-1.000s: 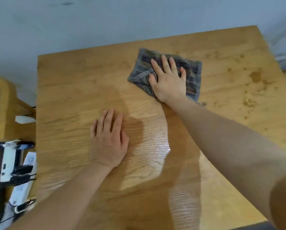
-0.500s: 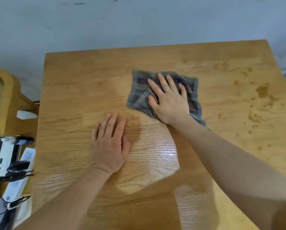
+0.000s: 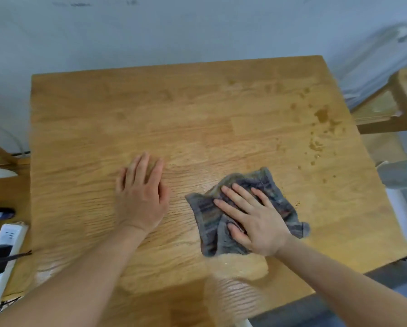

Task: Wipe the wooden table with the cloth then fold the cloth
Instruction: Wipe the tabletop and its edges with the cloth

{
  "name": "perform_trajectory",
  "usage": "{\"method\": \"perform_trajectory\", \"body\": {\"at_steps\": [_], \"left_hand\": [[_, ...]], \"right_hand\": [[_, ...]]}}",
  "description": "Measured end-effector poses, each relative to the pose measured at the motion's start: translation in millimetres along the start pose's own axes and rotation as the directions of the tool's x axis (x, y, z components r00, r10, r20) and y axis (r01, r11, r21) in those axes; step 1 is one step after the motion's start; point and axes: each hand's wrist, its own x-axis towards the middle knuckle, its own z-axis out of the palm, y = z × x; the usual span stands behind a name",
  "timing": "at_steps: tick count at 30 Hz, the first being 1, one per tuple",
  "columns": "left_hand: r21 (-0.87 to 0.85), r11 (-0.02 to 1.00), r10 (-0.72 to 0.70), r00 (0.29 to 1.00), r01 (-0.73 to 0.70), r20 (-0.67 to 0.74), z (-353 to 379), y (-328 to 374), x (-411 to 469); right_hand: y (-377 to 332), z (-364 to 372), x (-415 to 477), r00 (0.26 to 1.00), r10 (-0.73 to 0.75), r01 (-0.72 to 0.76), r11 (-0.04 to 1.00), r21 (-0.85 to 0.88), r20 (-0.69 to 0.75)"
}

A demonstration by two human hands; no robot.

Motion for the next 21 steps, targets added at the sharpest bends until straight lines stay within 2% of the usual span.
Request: {"method": "perform_trajectory", "body": {"at_steps": [3,6,10,14,17,19,21], "left_hand": [[0.03,1.0,-0.009,1.0,0.009,0.013,0.3,2.5,0.9],[0.081,0.997,-0.015,0.999,0.012,0.036,0.6,6.2,1.3],[0.128,0.988,-0.105,0.988,0.09,0.113,-0.9,28.4,10.8],[0.017,0.998,0.062,0.991,-0.065,0.119,11.2,86.5,45.2],[-0.007,0.999,0.047,0.997,-0.046,0.057,21.6,106.9,62.6],[-0.023,0.999,0.046,0.999,-0.047,-0.023,24.8,107.8,61.2],[-0.033,0.999,0.037,0.998,-0.039,-0.045,28.0,107.4,59.0]], "right_hand": [[19.0,-13.1,53.4,0.953,0.286,-0.28,0.957,0.073,-0.099],[36.1,-26.4,96.3,0.908,0.403,-0.394,0.914,0.098,-0.111],[32.3,-24.2,98.1,0.913,0.392,-0.376,0.916,0.136,-0.115],[12.4,-3.7,9.8,0.947,0.31,-0.302,0.949,0.095,-0.087],[24.4,0.8,-22.7,0.979,0.193,-0.187,0.977,0.098,-0.058],[44.4,-3.0,-0.1,0.974,0.215,-0.208,0.972,0.106,-0.066],[68.0,-15.3,43.1,0.94,0.313,-0.298,0.947,0.121,-0.133]]}}
